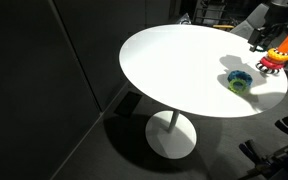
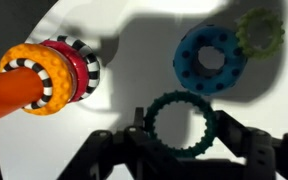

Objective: Pick up the green ring and put it on the ring holder

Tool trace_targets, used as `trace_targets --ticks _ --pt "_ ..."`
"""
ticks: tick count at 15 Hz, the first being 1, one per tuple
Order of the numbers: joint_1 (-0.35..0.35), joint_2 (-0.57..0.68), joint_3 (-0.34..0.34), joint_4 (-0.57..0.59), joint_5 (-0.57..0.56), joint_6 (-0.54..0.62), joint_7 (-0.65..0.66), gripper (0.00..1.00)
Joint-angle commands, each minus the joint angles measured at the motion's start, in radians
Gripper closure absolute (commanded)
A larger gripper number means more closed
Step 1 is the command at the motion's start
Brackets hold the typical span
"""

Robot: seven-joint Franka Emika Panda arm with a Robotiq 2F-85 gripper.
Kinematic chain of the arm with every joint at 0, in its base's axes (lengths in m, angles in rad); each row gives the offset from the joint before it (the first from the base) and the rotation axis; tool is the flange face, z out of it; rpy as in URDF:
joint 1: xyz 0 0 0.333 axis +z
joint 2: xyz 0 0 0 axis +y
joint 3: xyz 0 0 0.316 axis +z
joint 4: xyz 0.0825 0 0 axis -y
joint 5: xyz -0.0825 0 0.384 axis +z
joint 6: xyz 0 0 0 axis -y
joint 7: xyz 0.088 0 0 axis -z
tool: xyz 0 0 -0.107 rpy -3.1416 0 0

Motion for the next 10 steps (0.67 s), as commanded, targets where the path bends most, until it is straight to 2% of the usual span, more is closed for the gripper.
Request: trace_targets --ticks 1,10 --pt "-0.034 -0.060 -0.010 -0.007 -0.029 -0.057 0.014 0.54" --pt "-0.112 -0.140 -0.047 -0.007 -0.029 -0.110 0.005 0.54"
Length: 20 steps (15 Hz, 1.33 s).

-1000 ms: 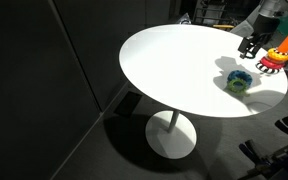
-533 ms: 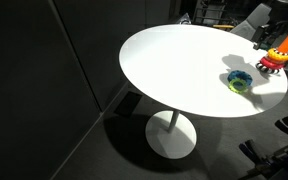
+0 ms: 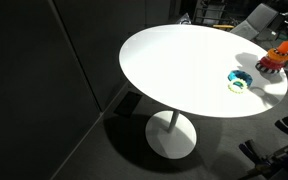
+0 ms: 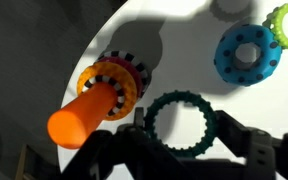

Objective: Pick up the green ring and put it on the ring holder

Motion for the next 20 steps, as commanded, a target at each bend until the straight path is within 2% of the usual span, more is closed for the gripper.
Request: trace_targets --ticks 1,12,20 --pt "-0.027 -0.050 -0.014 -0.007 -0.026 -0.040 0.005 0.54" --pt "-0.096 -0.029 -0.064 0.031 -0.002 -0.040 0.004 0.54" --pt "-0.114 0.027 -0.077 0.091 0.017 -0.042 0.008 0.54"
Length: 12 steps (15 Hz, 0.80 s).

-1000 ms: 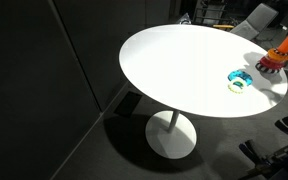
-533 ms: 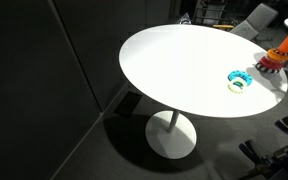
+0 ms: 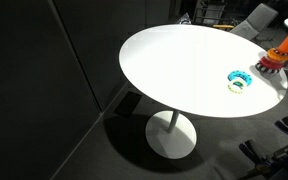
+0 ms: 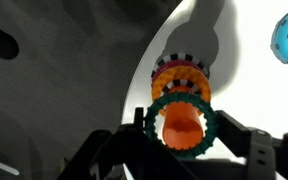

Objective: Pick up the green ring and put it on the ring holder

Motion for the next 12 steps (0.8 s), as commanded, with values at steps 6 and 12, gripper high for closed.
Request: trace_targets --ticks 6,12 --pt "-0.014 0.096 0.002 0.108 0.039 -0.022 0.005 0.54" --pt "-0.022 0.116 0.008 0.117 0.075 -0.033 -0.019 0.54"
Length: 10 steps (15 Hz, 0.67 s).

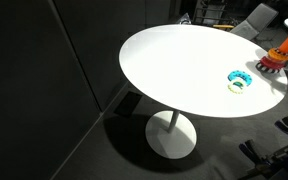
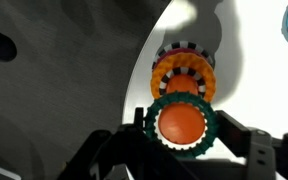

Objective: Pick up the green ring and put it on the ring holder

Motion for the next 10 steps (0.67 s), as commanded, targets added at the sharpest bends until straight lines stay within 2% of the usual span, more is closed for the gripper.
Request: trace_targets --ticks 1,6,7,9,10 --pt "-0.016 0.022 0.011 0.031 0.048 -0.033 -0.022 0.54" --pt "-0.019 0.030 0.024 0.026 0.115 -0.052 -0.052 0.54" --pt "-0.018 0.030 0.025 0.025 0.123 -0.057 -0.055 0.08" --pt "-0.018 0.026 0.027 0.024 0.134 -0.069 -0.064 0.01" --pt "-0.018 0.020 0.029 0.022 0.139 -0.077 -0.072 0.00"
